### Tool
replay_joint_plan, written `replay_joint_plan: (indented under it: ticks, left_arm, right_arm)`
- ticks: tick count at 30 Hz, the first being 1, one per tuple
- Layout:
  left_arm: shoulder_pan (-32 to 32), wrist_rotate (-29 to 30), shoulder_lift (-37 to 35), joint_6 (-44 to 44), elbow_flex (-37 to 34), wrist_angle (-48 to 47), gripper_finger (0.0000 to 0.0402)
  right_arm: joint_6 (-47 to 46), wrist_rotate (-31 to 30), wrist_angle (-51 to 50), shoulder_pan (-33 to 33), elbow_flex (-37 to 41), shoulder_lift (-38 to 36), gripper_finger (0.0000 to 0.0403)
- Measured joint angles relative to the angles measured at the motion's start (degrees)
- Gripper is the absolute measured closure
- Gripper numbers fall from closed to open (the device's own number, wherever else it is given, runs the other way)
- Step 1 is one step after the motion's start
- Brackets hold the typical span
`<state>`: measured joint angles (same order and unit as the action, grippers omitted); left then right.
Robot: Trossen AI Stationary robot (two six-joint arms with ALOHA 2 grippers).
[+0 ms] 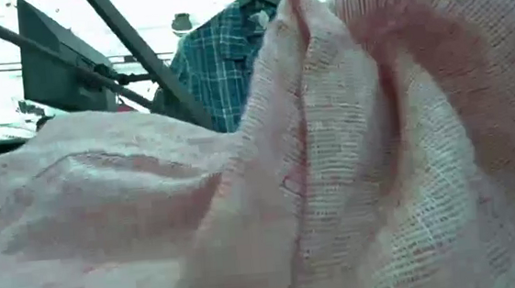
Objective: Hang clothes
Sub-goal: Hang the pink polo shirt on the hanger rack
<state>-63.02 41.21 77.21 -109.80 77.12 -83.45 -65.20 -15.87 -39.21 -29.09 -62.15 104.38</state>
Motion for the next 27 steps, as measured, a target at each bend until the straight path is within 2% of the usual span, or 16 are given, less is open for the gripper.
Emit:
replay_joint_plan:
  ticks: [7,11,15,21,27]
  left_arm:
    - [0.4,-3.5,0.1,0.4,-3.6,9.3,0.0389]
    - [-0.4,-3.7,0.0,0.1,-3.0,8.9,0.0389]
    - [-0.6,-6.6,0.0,-1.5,-3.9,8.4,0.0389]
    - [-1.1,-4.6,1.3,-6.8,-4.4,4.6,0.0389]
    - [-1.1,-3.3,3.2,-11.7,-4.4,3.4,0.039]
  right_arm:
    - [-1.3,-0.3,4.7,1.4,-0.1,-0.1,0.0154]
    - [-0.1,-0.3,8.1,1.7,-0.1,-0.1,0.0154]
    - [5.0,0.4,15.6,2.5,-0.8,-0.4,0.0154]
    - [15.2,0.4,24.8,4.9,-5.2,-0.4,0.0154]
    - [16.2,-2.4,27.8,9.3,-6.6,-0.1,0.0154]
